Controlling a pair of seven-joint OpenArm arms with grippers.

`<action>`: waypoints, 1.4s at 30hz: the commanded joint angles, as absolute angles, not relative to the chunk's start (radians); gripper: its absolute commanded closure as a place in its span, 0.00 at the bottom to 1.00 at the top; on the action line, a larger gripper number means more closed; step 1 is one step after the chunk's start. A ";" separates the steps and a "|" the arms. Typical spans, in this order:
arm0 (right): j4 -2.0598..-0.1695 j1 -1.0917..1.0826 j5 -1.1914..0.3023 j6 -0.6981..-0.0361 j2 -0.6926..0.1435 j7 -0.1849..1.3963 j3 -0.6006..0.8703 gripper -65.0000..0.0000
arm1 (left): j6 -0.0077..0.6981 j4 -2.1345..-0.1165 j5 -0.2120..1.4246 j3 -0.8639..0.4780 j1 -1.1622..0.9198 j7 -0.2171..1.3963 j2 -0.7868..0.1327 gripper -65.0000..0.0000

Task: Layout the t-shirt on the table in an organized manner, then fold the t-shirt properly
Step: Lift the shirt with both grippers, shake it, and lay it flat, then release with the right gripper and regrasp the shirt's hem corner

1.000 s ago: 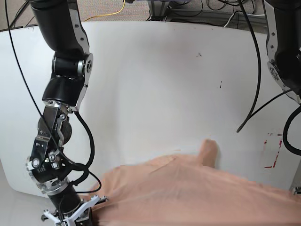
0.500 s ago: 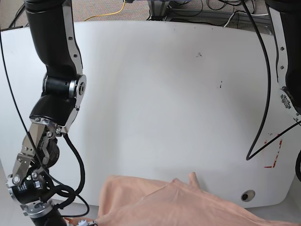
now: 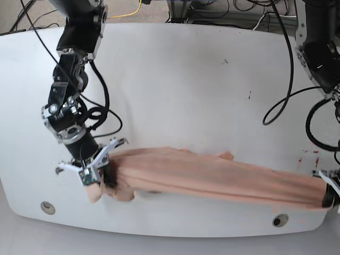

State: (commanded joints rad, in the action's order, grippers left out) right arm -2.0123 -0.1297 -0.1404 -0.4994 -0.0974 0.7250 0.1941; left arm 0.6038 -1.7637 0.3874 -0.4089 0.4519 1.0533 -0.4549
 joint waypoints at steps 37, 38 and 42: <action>-2.023 0.544 -0.145 -0.444 0.110 0.651 0.292 0.33 | 0.653 -1.790 0.378 -0.621 -0.358 1.050 -0.535 1.00; -2.025 0.547 -0.145 -0.444 0.110 0.651 0.292 0.31 | 0.653 -1.790 0.378 -0.631 -0.367 1.050 -0.535 1.00; -2.023 0.544 -0.143 -0.444 0.107 0.650 0.294 0.30 | 0.653 -1.790 0.378 -0.662 -0.378 1.050 -0.535 1.00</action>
State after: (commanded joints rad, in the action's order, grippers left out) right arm -2.0230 0.5439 -0.1435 -0.4442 0.1066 0.6498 0.2938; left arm 0.6529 -1.7898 0.3782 -0.6621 -0.3782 1.0503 -0.5347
